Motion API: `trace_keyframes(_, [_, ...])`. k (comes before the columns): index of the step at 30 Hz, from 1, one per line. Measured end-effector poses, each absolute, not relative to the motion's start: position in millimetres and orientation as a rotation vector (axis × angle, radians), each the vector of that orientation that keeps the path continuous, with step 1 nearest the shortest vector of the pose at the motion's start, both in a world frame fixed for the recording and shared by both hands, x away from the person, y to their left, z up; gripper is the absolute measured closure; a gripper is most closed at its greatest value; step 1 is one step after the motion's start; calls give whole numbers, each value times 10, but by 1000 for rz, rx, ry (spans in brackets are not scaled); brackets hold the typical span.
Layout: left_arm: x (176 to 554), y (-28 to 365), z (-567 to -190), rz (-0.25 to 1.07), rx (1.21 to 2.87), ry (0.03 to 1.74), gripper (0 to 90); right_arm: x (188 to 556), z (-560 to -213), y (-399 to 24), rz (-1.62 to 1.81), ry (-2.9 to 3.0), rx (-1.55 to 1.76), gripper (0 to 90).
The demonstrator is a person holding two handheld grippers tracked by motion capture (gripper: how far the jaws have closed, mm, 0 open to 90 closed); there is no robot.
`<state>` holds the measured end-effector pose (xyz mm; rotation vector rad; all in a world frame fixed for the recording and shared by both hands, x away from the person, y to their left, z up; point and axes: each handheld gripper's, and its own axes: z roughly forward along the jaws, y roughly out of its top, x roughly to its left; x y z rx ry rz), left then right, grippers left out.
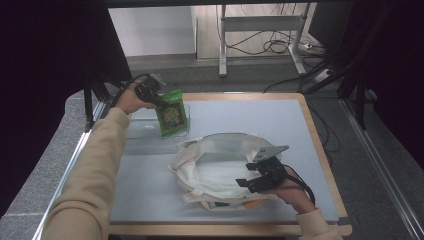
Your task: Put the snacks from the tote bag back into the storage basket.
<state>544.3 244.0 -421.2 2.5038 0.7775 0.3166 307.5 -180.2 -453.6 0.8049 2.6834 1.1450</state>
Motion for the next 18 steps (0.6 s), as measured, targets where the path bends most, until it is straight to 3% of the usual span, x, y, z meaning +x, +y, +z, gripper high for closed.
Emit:
trace_keyframes(8, [5459, 2447, -4139, 380, 2413, 801, 548, 3080, -4546, -1801, 1141, 2686, 808, 315])
trace_keyframes(18, [5422, 2435, -3970, 459, 2333, 787, 516, 3083, -4547, -1812, 1141, 2682, 814, 315])
